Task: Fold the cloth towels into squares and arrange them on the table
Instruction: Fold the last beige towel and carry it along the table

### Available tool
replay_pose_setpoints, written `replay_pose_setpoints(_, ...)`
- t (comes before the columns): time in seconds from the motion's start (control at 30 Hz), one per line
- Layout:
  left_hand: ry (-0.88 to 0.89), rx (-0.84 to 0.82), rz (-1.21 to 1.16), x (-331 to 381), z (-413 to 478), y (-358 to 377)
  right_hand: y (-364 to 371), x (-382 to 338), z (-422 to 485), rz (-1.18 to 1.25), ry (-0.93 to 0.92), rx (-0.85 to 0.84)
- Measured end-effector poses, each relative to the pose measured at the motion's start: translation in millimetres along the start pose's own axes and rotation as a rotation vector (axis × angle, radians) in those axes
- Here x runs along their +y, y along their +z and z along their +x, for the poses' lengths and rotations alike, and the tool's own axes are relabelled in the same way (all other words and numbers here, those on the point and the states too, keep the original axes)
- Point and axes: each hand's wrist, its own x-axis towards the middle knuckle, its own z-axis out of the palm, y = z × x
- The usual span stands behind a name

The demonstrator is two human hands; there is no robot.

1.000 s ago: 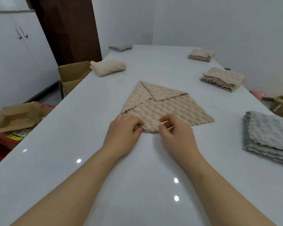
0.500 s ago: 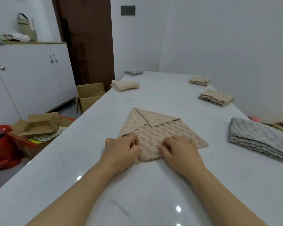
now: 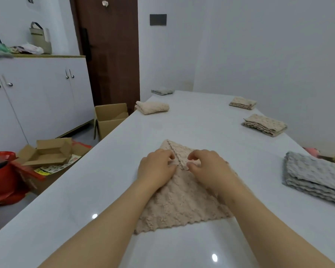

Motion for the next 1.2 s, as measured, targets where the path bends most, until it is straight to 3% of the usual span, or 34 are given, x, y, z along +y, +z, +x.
replay_pose_setpoints(0.13,-0.03,0.009,-0.013,-9,13,9,13,13,12,-0.099,-0.051,-0.075)
replay_pose_setpoints(0.3,-0.011,-0.104,-0.058,-10,35,-4,7,16,30,-0.136,-0.087,-0.108)
replay_pose_setpoints(0.5,0.01,-0.175,-0.174,-23,54,-19,0,17,53,0.021,0.046,0.05)
replay_pose_setpoints(0.6,0.056,-0.254,-0.063,-23,51,-10,7,17,60,0.06,0.122,0.101)
replay_pose_setpoints(0.77,0.07,-0.159,-0.092,-26,53,-3,19,19,54,0.096,0.21,0.197)
replay_pose_setpoints(0.93,0.027,-0.18,-0.185,-31,55,-7,18,20,50,0.026,0.211,0.292)
replay_pose_setpoints(1.03,0.058,-0.179,-0.031,-25,51,-1,19,18,51,0.01,0.187,0.276)
replay_pose_setpoints(1.2,0.146,-0.022,0.061,-19,53,4,19,18,48,0.041,0.208,0.245)
